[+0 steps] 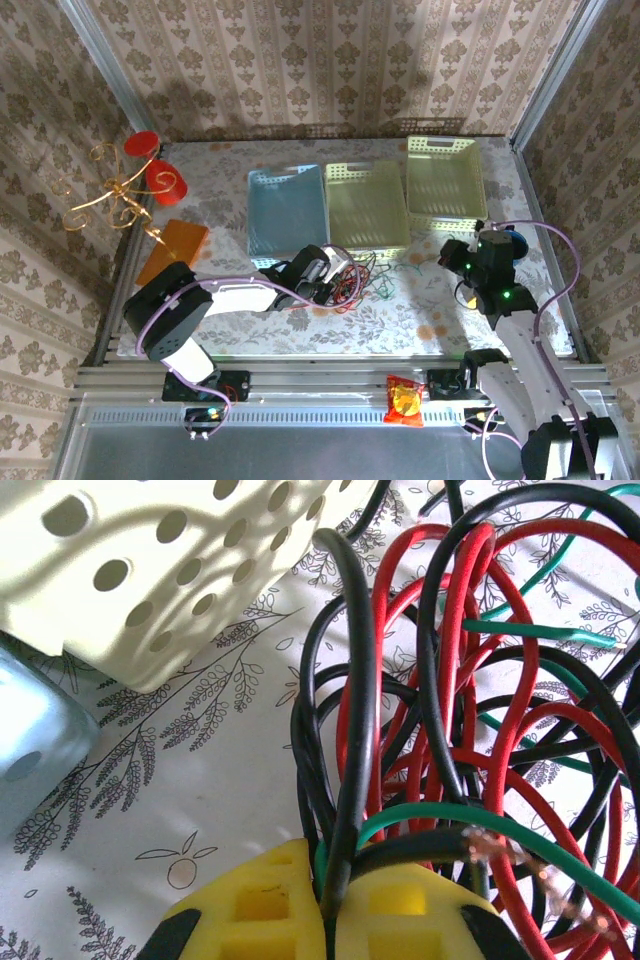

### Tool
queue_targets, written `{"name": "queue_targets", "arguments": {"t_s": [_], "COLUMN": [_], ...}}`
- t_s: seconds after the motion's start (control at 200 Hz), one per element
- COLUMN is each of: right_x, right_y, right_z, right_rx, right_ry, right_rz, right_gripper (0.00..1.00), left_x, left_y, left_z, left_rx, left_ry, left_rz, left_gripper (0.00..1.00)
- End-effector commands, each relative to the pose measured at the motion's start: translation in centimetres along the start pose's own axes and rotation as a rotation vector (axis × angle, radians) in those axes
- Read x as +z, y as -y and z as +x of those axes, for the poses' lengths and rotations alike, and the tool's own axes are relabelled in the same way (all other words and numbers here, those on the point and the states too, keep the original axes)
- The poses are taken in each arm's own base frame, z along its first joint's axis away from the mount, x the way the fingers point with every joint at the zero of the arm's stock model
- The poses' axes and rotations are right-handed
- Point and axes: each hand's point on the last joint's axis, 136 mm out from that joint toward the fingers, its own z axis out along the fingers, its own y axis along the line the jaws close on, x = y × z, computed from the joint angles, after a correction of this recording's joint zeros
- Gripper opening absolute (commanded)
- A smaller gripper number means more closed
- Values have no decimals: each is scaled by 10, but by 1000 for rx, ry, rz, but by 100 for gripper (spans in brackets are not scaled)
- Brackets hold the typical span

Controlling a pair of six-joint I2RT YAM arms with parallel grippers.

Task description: Untangle the cables

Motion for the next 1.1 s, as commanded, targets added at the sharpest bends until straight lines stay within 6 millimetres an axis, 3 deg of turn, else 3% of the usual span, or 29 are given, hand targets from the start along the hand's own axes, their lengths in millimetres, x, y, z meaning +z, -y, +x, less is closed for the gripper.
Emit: {"name": "queue_targets", "arguments": {"t_s": [0.0,0.175,0.395,0.595,0.825,0.945,1.095], "right_x": [-8,-35,-26,-21,-39,-13,63], "right_y": [28,60,50,-9,-65,-70,-64], "right_z": [-1,-16,-11,-35,-110,-142,-160], "right_rx": [46,69,37,-53,-124,-98,-91], "right_ry": [37,157,75,79,215,256,178], "right_rz": [127,299,252,-1,-90,-51,12], "right_gripper": [0,0,0,0,0,0,0], "left_x": [0,0,2,3,1,-2,-8], "left_y": [-8,-10,-9,-9,7,9,10], "left_z": [32,28,27,25,13,4,-6], "left_rx": [-15,-17,-7,-3,32,48,62], "left_ry": [-94,-77,-78,-73,-37,9,59], "left_rz": [-41,-52,-51,-49,35,40,36], "left_gripper": [0,0,0,0,0,0,0]}}
